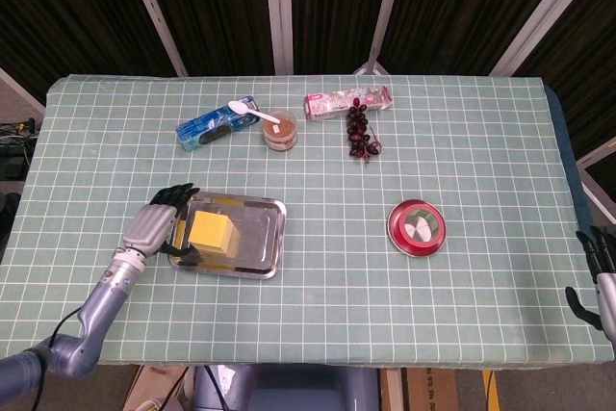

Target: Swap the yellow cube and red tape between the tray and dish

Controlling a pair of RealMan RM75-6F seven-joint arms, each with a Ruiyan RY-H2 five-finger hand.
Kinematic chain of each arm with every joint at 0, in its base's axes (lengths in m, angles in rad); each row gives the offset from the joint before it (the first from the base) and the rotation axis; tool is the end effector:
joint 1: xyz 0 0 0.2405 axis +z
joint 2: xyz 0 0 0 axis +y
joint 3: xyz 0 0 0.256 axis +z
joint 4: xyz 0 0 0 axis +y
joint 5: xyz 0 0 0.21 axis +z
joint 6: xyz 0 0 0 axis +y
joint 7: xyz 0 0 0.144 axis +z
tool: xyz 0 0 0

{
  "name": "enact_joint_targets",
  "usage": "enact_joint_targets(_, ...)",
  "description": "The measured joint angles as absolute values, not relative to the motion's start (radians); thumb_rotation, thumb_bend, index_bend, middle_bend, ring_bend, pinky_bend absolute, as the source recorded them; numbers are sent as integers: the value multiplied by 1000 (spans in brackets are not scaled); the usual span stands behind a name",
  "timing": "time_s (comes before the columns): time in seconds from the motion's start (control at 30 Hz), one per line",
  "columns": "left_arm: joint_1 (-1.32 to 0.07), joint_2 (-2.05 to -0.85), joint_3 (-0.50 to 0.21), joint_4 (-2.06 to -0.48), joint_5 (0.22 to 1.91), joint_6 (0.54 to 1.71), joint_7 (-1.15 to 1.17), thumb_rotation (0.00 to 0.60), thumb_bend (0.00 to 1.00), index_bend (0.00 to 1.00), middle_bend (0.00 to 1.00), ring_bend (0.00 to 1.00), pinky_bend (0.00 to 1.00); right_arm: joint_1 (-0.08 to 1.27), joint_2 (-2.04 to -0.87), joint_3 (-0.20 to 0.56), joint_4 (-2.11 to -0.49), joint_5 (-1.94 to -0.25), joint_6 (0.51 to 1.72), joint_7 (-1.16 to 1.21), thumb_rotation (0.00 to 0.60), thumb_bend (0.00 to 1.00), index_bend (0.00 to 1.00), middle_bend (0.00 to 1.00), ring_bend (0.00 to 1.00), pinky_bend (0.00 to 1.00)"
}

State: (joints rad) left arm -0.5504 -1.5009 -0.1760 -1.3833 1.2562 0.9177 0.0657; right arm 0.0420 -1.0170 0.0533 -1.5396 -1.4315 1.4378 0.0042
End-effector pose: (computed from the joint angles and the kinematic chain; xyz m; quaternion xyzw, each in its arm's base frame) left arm -0.2278 0.3241 0.0031 -0.6914 -0.4629 -0.3628 0.4195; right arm -0.3499 -0.1682 0.2018 0.5955 -0.3746 0.3043 0.6422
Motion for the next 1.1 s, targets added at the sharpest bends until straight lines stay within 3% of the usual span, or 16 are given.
enact_joint_targets(0.23, -612, -1559, -194, -1358, 1235, 885, 92, 600, 34, 0, 123, 0, 28, 34, -1021, 51, -1525, -1424, 1437, 19, 582, 404, 0, 0, 0, 0)
enact_joint_targets(0.47, -629, -1576, -192, -1356, 1223, 883, 111, 600, 118, 0, 441, 88, 131, 33, -1026, 52, -1513, -1420, 1433, 29, 586, 404, 0, 0, 0, 0)
enact_joint_targets(0.57, -628, -1585, -187, -1345, 1222, 895, 105, 600, 178, 2, 527, 140, 151, 33, -1026, 53, -1508, -1416, 1430, 32, 589, 405, 0, 0, 0, 0)
enact_joint_targets(0.77, -627, -1594, -179, -1339, 1228, 914, 100, 600, 261, 34, 596, 184, 158, 34, -1026, 55, -1504, -1413, 1425, 37, 591, 404, 0, 0, 0, 0)
enact_joint_targets(1.1, -647, -1576, -219, -1431, 1275, 979, 81, 600, 258, 27, 586, 184, 158, 38, -1019, 55, -1512, -1417, 1415, 34, 593, 404, 0, 0, 0, 0)
